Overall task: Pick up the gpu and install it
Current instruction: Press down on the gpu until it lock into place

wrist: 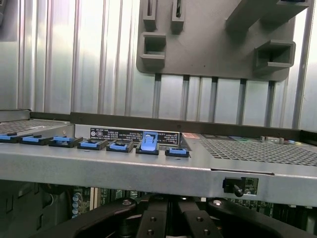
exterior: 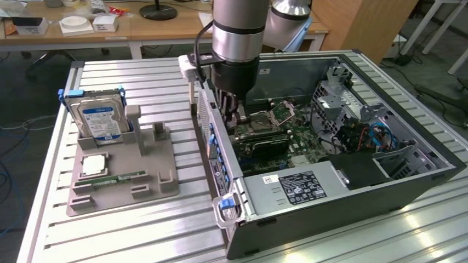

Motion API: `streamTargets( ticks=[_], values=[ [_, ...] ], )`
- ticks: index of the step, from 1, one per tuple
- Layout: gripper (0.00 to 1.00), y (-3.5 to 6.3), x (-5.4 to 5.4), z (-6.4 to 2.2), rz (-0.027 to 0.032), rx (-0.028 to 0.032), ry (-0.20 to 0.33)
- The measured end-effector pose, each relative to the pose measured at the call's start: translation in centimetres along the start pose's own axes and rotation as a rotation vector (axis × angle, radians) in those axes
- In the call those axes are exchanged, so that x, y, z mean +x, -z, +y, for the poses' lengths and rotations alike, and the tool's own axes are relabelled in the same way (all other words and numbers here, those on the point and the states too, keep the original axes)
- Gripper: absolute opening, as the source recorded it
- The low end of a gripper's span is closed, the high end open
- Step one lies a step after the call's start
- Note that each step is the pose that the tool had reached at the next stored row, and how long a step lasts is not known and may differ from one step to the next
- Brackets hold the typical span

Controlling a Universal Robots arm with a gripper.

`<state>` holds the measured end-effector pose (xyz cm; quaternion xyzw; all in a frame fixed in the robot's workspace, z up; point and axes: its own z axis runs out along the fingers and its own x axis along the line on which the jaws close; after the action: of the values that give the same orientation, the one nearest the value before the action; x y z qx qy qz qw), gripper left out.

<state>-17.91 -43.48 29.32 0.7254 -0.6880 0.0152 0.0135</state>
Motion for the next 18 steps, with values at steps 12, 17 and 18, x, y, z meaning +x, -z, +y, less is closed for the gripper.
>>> streamTargets(
  ticks=[12, 17, 18],
  values=[
    [0.1, -0.3, 0.0, -0.34, 0.0001, -0.0001, 0.0],
    [0.1, -0.35, -0.01, -0.66, 0.0001, -0.0005, 0.0],
    [0.1, -0.35, -0.01, -0.7, 0.0001, -0.0007, 0.0]
  ],
)
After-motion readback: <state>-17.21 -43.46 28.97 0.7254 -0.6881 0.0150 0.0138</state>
